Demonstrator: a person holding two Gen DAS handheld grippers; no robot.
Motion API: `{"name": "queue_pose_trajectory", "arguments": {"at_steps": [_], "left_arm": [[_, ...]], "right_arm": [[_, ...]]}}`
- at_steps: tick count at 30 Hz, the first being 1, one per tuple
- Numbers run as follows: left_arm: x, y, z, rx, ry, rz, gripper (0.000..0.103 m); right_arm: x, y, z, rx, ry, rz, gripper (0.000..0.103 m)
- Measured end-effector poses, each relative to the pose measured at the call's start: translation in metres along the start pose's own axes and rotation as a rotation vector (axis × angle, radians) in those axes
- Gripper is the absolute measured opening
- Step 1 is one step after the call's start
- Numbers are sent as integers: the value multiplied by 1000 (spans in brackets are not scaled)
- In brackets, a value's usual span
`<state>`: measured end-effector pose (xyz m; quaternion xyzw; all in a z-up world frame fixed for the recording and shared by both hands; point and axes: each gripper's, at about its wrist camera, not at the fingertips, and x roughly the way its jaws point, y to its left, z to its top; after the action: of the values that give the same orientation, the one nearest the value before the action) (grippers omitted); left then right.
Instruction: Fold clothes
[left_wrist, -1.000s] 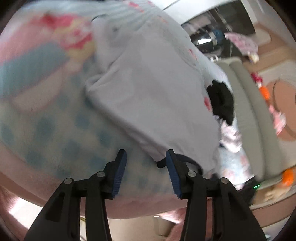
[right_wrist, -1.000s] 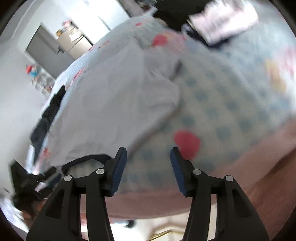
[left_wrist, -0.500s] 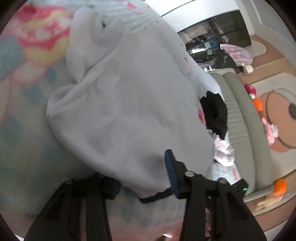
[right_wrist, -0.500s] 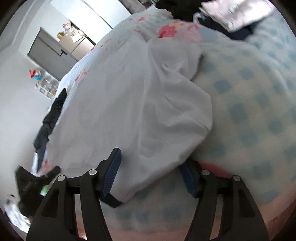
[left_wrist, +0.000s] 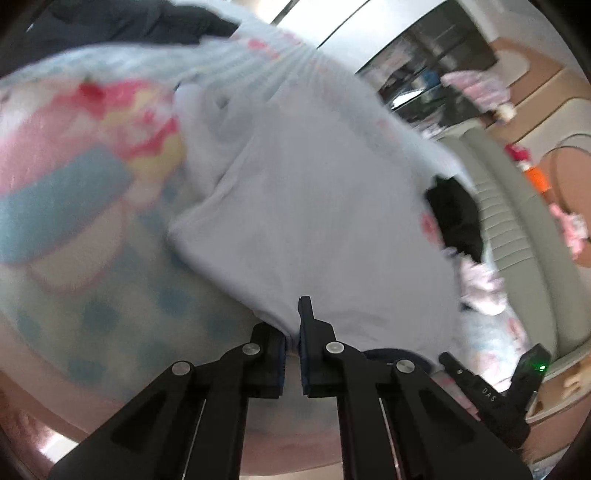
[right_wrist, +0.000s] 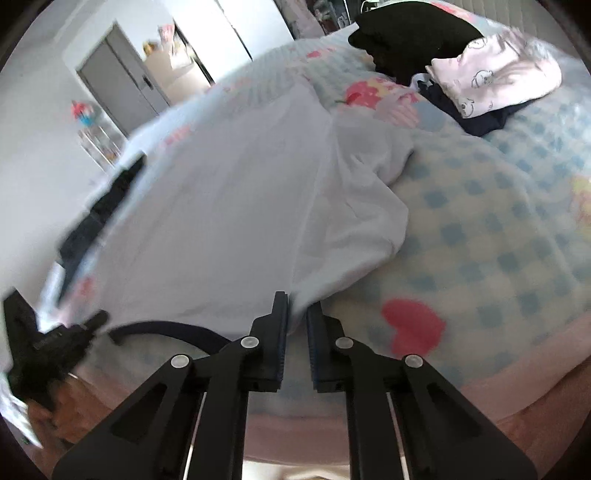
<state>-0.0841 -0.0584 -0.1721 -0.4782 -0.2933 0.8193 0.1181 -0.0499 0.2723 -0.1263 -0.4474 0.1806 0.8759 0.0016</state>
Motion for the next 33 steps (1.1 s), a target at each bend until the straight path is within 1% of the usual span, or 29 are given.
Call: {"name": "queue_pose_trajectory", "arguments": {"at_steps": [1, 2, 3, 4, 5, 6, 8, 9, 10, 11, 12, 13, 14, 16, 17, 19, 21, 22, 24, 26, 27, 29, 30, 31, 32, 33], "left_arm": [[5, 5, -1, -19, 33, 11, 10], [5, 9, -3, -37, 53, 12, 11], [0, 10, -3, -41, 57, 13, 12], [-6, 9, -4, -34, 56, 22, 15], [-14, 6, -5, -18, 47, 38, 19], [-23, 0, -8, 11, 28, 61, 19], [-38, -17, -12, 100, -10, 82, 19], [-42, -29, -13, 148, -21, 81, 19], [-41, -44, -12, 201, -15, 63, 20], [-37, -60, -11, 255, -1, 37, 26], [-29, -77, -9, 306, 19, 6, 32], [-18, -95, -7, 352, 44, -28, 43], [-7, -113, -6, 398, 70, -62, 45], [18, -149, -2, 479, 112, -106, 45], [31, -166, 1, 513, 124, -119, 45], [60, -197, 5, 560, 141, -120, 45], [86, -221, 9, 576, 161, -109, 45], [97, -229, 10, 574, 172, -117, 45], [112, -246, 10, 573, 192, -150, 45], [124, -261, 6, 601, 219, -178, 45], [129, -268, 3, 619, 234, -179, 45], [141, -273, -3, 634, 250, -156, 45], [146, -274, -6, 638, 256, -141, 45], [152, -275, -9, 634, 269, -125, 47], [159, -274, -10, 625, 288, -108, 52], [164, -275, -12, 622, 297, -95, 53]], "right_arm": [[8, -2, -3, -7, 38, -22, 9], [10, -7, -6, 11, 61, -7, 9], [11, -12, -8, 30, 83, 8, 13], [5, -18, -8, 63, 75, 37, 16], [-2, -24, -7, 95, 67, 65, 23], [-8, -30, -6, 127, 59, 94, 27], [-23, -45, -5, 174, 24, 95, 28], [-28, -53, -2, 190, 12, 79, 28], [-32, -62, 2, 205, 0, 62, 29], [-34, -68, 9, 209, -6, 46, 29], [-34, -72, 19, 198, -9, 25, 31], [-33, -76, 28, 186, -13, 5, 33], [-31, -77, 36, 171, -12, -7, 38], [-24, -79, 52, 150, -15, -26, 38], [-18, -81, 59, 149, -10, -33, 38], [-12, -84, 62, 146, -3, -42, 38], [-13, -90, 58, 138, -14, -51, 41], [-15, -95, 54, 137, -28, -55, 42], [-17, -110, 39, 183, -13, -45, 44], [-17, -113, 40, 194, -4, -15, 44], [-18, -111, 42, 177, -15, -19, 44], [-18, -107, 46, 142, -36, -73, 44], [-19, -108, 48, 140, -53, -125, 44], [-20, -112, 51, 158, -63, -175, 44], [-19, -116, 53, 176, -62, -190, 44], [-19, -121, 54, 194, -62, -204, 44]]}}
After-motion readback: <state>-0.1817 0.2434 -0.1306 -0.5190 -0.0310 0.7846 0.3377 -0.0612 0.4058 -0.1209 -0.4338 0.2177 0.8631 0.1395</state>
